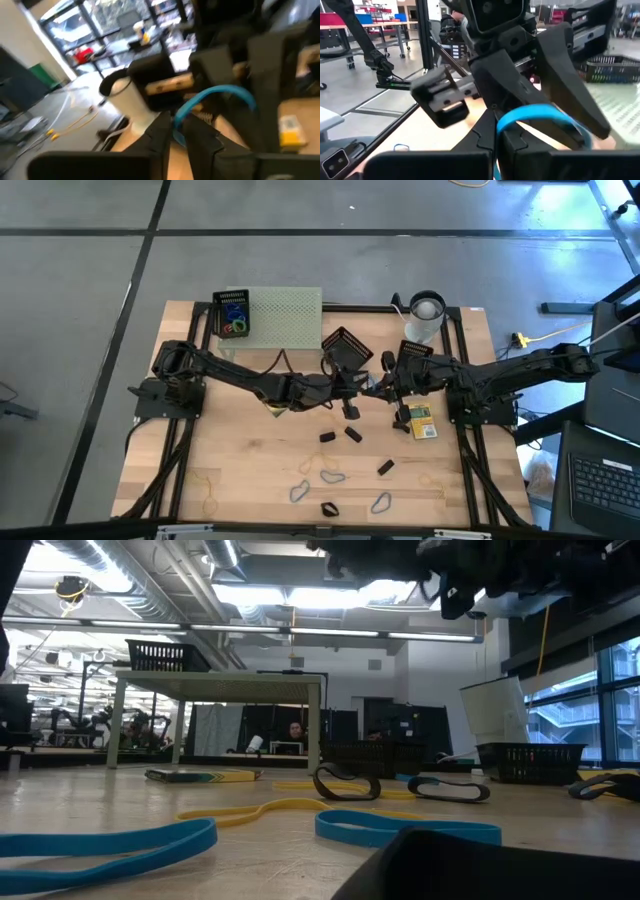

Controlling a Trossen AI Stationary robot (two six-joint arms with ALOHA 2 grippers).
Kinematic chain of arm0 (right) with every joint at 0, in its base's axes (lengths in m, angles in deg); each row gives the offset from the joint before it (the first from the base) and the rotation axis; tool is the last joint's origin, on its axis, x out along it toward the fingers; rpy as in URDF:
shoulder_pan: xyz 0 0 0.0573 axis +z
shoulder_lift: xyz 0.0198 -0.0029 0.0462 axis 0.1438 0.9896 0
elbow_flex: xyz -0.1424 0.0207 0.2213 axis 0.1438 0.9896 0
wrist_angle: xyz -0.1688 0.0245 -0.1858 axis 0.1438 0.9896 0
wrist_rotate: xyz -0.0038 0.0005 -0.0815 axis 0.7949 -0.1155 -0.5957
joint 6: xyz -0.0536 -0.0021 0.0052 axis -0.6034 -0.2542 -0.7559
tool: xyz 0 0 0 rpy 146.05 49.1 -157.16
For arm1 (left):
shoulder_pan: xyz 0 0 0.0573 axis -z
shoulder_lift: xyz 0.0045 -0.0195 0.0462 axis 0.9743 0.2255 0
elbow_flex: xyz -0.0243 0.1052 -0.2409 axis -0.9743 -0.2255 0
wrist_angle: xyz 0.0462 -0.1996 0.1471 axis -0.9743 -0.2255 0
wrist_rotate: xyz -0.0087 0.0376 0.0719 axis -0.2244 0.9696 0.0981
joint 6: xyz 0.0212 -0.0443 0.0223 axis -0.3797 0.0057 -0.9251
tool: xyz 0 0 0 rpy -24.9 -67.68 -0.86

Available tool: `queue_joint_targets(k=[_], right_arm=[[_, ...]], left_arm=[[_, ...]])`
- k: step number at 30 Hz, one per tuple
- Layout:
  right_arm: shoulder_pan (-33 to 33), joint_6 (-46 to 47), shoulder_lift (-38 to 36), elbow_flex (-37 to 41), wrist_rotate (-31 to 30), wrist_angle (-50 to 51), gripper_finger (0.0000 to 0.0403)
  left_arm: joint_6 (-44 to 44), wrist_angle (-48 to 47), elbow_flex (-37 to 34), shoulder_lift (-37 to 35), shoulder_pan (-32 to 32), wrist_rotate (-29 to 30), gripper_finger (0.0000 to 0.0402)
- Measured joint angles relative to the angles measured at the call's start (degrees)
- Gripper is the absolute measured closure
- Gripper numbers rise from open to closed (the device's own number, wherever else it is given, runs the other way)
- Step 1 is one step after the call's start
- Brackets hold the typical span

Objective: Pick & Place Office Desk Supplies
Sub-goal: Put the blue rubber band into the right black bin

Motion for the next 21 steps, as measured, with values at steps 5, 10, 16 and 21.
queue_joint_targets(k=[5, 10, 16, 21], right_arm=[[-1.8, 2.4, -0.2, 0.0, 0.0, 3.6, 0.0402], [-4.0, 3.7, -0.2, 0.0, -1.8, 9.3, 0.0402], [-6.4, 4.5, -1.0, 0.0, -12.9, 20.3, 0.0402], [-7.9, 7.2, -4.5, 0.0, -18.5, 27.4, 0.0403]], left_arm=[[3.3, -4.1, 0.0, 0.0, 0.0, 7.3, 0.0297], [4.4, -5.3, 0.0, 0.0, 0.2, 10.1, 0.0263], [5.7, -6.2, 0.0, 0.0, 1.0, 10.0, 0.0250], [7.7, -9.5, 0.0, 0.0, 1.3, 9.9, 0.0249]])
